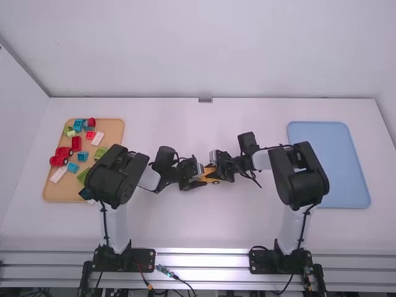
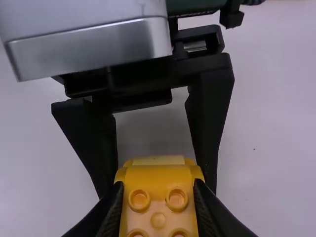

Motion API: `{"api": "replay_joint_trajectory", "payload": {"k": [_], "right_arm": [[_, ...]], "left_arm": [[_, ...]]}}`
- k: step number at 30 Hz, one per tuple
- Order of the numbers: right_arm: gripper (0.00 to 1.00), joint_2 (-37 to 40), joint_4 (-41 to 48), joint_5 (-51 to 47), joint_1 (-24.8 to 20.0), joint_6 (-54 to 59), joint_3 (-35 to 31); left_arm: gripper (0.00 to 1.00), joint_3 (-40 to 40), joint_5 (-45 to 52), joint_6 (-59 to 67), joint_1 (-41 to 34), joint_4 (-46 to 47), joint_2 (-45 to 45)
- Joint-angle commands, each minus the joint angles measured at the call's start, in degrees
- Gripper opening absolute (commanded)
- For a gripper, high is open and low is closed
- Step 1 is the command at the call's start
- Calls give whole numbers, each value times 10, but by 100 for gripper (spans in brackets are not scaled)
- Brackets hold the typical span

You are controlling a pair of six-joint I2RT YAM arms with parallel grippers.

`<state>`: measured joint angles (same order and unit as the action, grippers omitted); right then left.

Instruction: Assemble lego blocks to make yellow taxi

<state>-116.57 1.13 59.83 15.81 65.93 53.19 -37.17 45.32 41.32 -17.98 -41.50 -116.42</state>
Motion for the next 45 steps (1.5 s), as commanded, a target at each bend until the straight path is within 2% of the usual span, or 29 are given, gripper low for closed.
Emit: {"api": "replay_joint_trajectory", "payload": {"k": [1,6,8,10,11,12,16,24,27,32,35,36,38,39,40,45], "right_arm": [[25,-31,49,-85,-17,12,-5],[33,-31,103,-82,-15,46,24],[45,-31,127,-69,-19,61,35],[69,-31,146,-59,-21,87,42],[87,-31,158,-51,-24,103,46],[98,-30,176,-41,-28,123,51],[99,-30,216,-12,-44,165,68],[99,-1,390,33,-105,330,134],[99,15,396,31,-126,313,144],[99,37,328,26,-156,185,142],[99,46,255,-28,-170,64,143],[99,47,249,-33,-170,55,143],[99,51,215,-78,-163,-4,143],[99,53,204,-95,-158,-20,142],[99,53,198,-102,-154,-26,142],[99,63,169,-140,-135,-76,143]], "left_arm": [[27,1,-80,-10,16,6,-15],[27,1,-80,-10,17,8,-15],[27,1,-80,-10,16,10,-15],[27,1,-80,-10,16,12,-15],[27,1,-80,-10,17,13,-15],[27,1,-80,-10,17,15,-15],[27,1,-80,-9,17,18,-15],[31,1,-80,-9,17,24,-15],[34,3,-79,-7,16,29,-15],[34,22,-66,46,12,17,-15],[52,40,-65,43,12,-21,-15],[54,42,-65,43,12,-24,-15],[66,50,-65,43,11,-44,-15],[92,53,-66,43,11,-50,-14],[99,54,-67,42,11,-50,-13],[99,57,-99,-10,14,-55,1]]}}
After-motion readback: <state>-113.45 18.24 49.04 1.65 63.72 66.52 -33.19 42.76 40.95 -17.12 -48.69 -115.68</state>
